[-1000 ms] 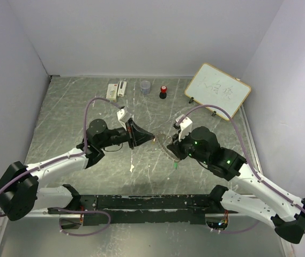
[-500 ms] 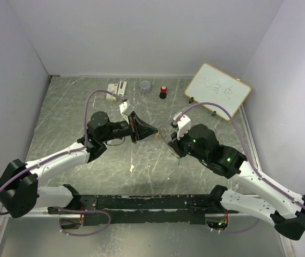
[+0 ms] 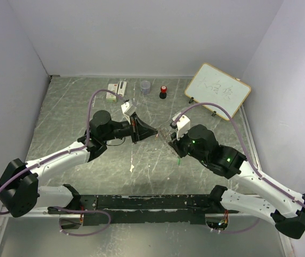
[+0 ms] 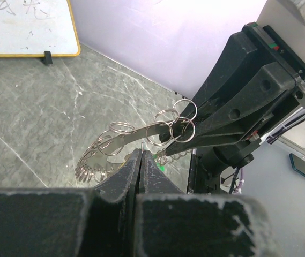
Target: Put the keys on the keyring
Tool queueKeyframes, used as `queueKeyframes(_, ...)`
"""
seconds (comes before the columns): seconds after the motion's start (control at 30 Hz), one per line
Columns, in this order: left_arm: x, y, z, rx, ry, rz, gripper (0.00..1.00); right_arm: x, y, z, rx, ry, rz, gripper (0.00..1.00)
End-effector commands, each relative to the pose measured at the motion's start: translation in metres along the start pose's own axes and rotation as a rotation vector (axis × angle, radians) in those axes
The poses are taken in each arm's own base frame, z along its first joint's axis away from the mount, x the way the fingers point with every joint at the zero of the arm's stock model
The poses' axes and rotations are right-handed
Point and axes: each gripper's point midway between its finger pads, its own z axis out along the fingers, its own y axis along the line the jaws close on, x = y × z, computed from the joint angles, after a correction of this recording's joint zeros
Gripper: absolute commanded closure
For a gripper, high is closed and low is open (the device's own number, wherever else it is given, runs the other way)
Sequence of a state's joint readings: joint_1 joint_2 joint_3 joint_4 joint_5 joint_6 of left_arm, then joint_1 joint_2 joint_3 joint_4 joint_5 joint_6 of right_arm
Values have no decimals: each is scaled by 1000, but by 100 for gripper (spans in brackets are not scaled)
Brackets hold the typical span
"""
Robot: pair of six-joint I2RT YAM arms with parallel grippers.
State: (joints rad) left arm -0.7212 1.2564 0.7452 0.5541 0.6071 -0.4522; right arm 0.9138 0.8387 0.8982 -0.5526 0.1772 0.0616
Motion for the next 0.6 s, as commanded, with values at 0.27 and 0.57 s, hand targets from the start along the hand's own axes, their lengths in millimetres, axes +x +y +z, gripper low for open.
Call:
queueKeyframes(0.27, -18, 1, 6, 1, 14, 26, 93, -17, -1, -6, 14, -43, -15, 100)
queueKeyframes(0.57, -22, 4, 10, -25, 66, 39, 93, -17, 2, -5, 17, -34, -25, 100)
